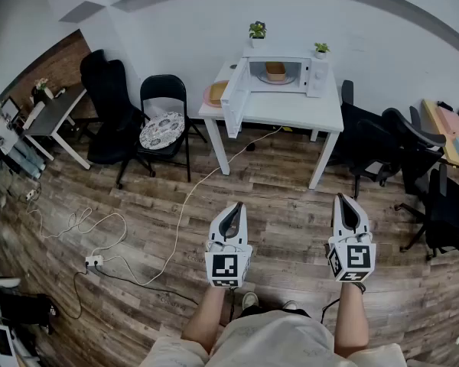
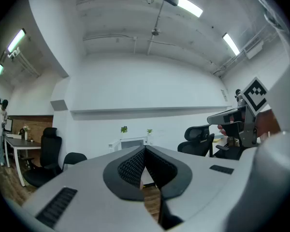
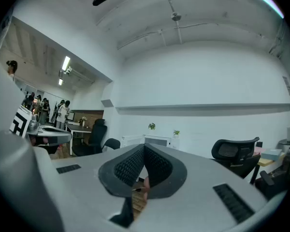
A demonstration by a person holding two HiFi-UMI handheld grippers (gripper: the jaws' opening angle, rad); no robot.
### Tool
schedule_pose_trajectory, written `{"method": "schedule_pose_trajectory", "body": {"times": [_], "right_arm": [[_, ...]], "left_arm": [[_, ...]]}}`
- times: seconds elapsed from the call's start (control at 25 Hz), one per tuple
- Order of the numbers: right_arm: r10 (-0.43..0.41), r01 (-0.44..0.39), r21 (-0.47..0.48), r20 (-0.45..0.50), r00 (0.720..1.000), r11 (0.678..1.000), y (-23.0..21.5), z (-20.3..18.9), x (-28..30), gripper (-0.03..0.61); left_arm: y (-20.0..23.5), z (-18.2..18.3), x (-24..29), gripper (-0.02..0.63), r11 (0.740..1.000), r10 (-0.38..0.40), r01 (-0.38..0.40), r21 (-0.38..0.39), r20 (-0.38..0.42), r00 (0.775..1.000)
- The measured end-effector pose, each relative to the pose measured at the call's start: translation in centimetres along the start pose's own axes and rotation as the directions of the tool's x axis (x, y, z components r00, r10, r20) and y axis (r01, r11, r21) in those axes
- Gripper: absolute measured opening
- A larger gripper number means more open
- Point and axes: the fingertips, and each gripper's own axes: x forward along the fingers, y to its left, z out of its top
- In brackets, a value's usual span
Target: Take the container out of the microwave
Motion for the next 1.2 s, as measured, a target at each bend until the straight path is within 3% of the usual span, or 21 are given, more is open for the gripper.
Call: {"method": "schedule_pose_trajectory", "body": {"times": [0.96, 1.2], "right_arm": [[-0.004, 0.005, -0.015, 0.025, 1.0, 1.0, 5.4, 0.8, 1.5, 0.014], [-0.002, 0.002, -0.007, 0.024, 1.0, 1.0, 6.3, 0.5, 1.6, 0.085]], "left_arm": [[3.9, 0.3, -0.6, 0.006, 0.999, -0.035, 0.035, 0.013, 0.024, 0.999], [4.5, 0.6, -0.9, 0.006, 0.999, -0.046, 0.045, 0.017, 0.035, 0.998]]}}
